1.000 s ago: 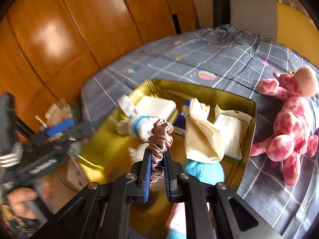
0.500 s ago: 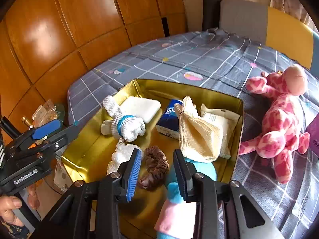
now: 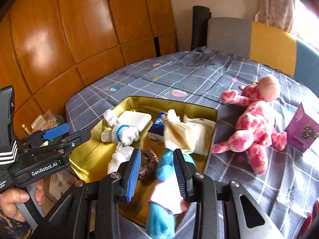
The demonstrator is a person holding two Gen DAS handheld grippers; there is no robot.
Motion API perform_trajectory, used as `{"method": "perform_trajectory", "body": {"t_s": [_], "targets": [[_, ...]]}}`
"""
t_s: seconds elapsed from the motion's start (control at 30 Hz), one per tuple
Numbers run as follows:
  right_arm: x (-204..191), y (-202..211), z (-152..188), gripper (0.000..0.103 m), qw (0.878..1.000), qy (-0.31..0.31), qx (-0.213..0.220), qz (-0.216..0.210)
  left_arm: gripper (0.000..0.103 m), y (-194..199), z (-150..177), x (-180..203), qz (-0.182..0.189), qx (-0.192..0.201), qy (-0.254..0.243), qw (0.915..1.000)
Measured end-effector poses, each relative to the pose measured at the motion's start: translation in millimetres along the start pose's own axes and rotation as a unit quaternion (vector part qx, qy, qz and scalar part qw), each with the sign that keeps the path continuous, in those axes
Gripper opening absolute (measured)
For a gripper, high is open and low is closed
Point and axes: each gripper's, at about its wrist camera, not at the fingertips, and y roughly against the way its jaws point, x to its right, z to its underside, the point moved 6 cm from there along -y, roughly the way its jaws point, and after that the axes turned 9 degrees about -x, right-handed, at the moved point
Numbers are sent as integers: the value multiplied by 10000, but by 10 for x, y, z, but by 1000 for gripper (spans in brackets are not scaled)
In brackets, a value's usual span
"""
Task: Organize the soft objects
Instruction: 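Move both tools back toward the red sock and pink towel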
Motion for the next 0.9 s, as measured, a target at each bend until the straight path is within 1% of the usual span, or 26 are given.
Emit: {"method": "perform_trajectory", "body": {"t_s": [0.3, 0.5, 0.7, 0.8, 0.9], "targets": [[386, 322, 178, 33, 9986, -371, 185, 317, 72, 60, 2, 201, 100, 39, -240, 9997], [825, 614, 406, 34, 9945, -682, 258, 757, 72, 106, -36, 416, 205, 80, -504, 9985], [1386, 946, 679, 34, 9843, -1158, 305, 1298, 72, 132, -45, 720, 363, 82, -842, 9958], [1664, 1128, 829, 34, 9769, -1425, 338, 1558, 72, 144, -56, 916, 480, 88, -1068, 9931], [1942, 1332, 977, 34, 9669, -1723, 400, 1838, 72, 163, -79, 1128, 597, 119, -1289, 9898]]}}
